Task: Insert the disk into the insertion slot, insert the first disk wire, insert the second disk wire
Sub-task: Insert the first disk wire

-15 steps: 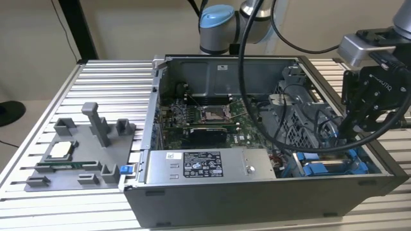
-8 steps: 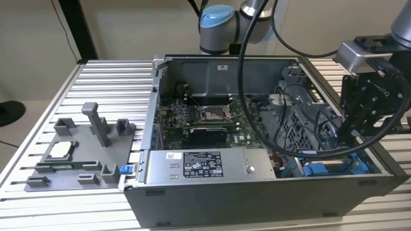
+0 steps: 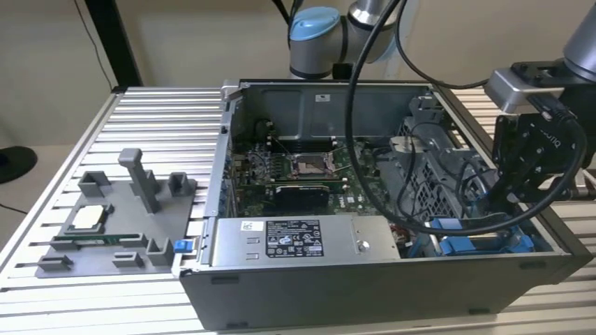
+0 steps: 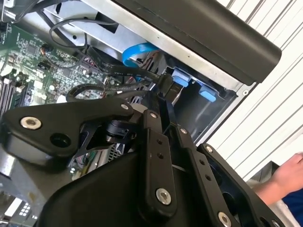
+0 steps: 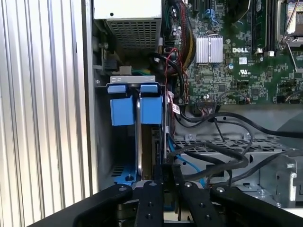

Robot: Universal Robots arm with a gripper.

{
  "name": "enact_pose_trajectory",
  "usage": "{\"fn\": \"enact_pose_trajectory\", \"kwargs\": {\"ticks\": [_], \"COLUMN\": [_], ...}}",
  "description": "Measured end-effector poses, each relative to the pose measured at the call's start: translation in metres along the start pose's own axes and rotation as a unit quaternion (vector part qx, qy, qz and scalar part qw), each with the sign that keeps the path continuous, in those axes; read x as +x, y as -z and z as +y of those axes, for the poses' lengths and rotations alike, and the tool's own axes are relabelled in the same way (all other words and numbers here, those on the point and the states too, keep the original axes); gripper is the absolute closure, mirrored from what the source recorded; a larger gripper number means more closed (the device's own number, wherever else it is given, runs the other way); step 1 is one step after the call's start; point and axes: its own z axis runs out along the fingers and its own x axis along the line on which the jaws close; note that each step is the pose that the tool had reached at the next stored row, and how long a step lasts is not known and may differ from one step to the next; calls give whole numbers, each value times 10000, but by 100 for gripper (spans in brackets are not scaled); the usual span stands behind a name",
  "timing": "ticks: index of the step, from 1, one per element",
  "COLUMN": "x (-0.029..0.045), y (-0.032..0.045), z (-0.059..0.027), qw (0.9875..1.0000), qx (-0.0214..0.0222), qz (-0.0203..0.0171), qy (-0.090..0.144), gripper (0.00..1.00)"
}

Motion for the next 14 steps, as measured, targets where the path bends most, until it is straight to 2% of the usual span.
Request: {"fn": "enact_pose_trajectory", "kwargs": {"ticks": [7,14], "x": [0,0], "y": [-32,-32], "z": [-29,-43], "qw": [10000,10000], "qx": [-26,-28], "qz": [-3,-3], "qy": [-57,-61], "gripper": [100,100]}}
